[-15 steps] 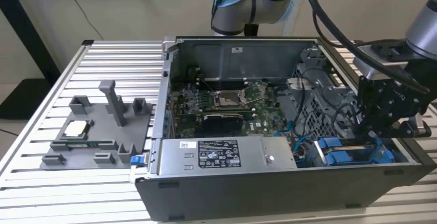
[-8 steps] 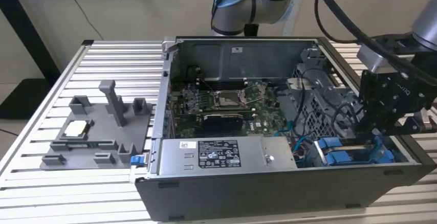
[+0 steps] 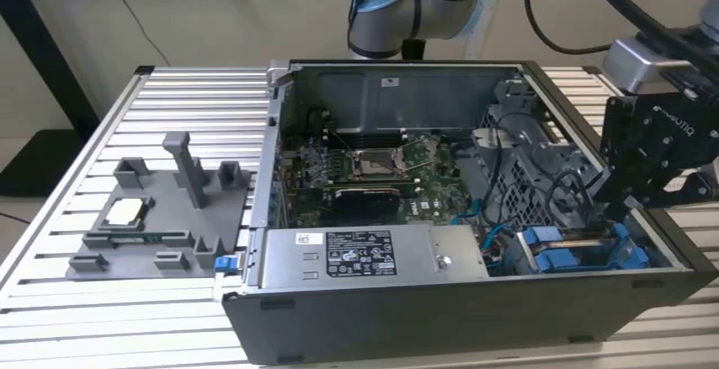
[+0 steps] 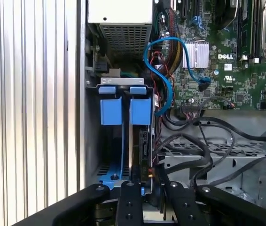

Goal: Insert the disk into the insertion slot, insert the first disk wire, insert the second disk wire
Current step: 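Insert the first disk wire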

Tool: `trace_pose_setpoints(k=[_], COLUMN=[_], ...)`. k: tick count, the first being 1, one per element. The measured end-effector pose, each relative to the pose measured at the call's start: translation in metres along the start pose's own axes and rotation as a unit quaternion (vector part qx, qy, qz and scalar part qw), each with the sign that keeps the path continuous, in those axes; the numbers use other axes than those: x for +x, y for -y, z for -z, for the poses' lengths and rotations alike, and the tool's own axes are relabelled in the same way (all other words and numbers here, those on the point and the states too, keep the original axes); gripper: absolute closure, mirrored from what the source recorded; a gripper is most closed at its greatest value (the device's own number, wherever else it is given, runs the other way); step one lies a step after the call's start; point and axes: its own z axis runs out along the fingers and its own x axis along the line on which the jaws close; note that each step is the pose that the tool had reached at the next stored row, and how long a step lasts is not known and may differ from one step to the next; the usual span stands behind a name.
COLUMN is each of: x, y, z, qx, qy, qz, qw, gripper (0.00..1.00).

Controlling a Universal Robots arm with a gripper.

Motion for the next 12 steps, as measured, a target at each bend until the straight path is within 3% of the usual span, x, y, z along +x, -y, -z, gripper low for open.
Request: trace_pose_setpoints(k=[8, 12], x=[0.0, -0.0002], y=[0.0, -0.0002], z=[0.002, 0.0076], qx=[0.0, -0.0001], qy=[-0.0001, -0.0001], qz=[0.0, 0.0], qw=[1.0, 1.0], gripper=[0.73, 0.73])
